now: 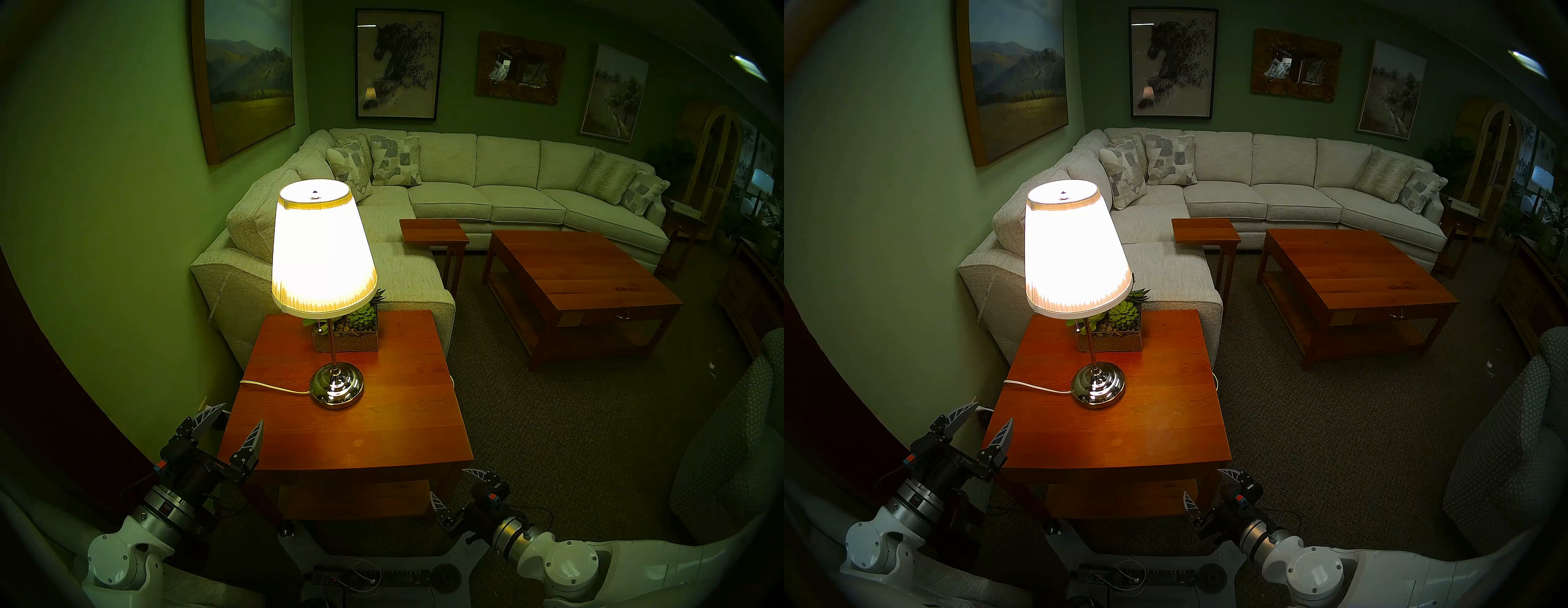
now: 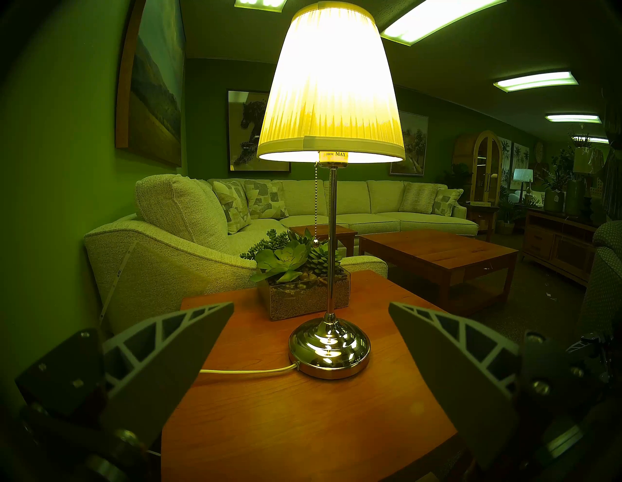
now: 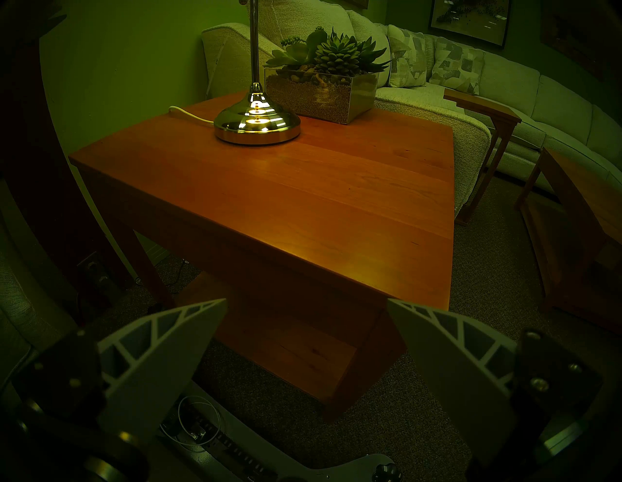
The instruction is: Pull on string to turn off lamp
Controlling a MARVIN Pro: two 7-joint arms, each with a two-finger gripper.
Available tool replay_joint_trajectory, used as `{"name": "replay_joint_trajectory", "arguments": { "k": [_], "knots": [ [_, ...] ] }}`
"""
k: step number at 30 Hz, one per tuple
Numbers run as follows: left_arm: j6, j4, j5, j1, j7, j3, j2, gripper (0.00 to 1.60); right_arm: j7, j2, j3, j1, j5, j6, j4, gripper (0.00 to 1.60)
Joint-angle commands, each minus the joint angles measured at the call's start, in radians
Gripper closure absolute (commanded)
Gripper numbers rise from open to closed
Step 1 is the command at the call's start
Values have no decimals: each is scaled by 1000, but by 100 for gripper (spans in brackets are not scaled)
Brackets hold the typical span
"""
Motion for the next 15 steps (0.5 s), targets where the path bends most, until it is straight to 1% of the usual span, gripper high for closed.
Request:
{"name": "replay_joint_trajectory", "arguments": {
  "k": [1, 2, 4, 8, 11, 12, 14, 15],
  "knots": [
    [9, -27, -3, -113, 35, 2, 25, 0, -1, -2, 5, 6, 0, -4, -16, 0],
    [14, -27, -1, -121, 38, 1, 27, 0, -1, -2, 5, 6, 0, -4, -16, 0],
    [20, -37, -5, -138, 63, 7, 50, 0, 0, -2, 5, 6, 0, -4, -15, 0],
    [43, -37, -7, -183, 90, 20, 67, 0, 0, -2, 5, 6, 0, -4, -15, 0],
    [58, -36, 1, -208, 115, 49, 78, 0, 0, -2, 5, 6, 0, -4, -15, 0],
    [61, -28, 8, -225, 120, 68, 79, 0, 0, -2, 5, 6, 0, -4, -15, 0],
    [67, -17, 18, -246, 134, 86, 80, 0, 0, -2, 5, 6, 0, -4, -16, 0],
    [70, -12, 20, -251, 148, 106, 89, 0, 0, -2, 5, 6, 0, -4, -15, 0]
  ]
}}
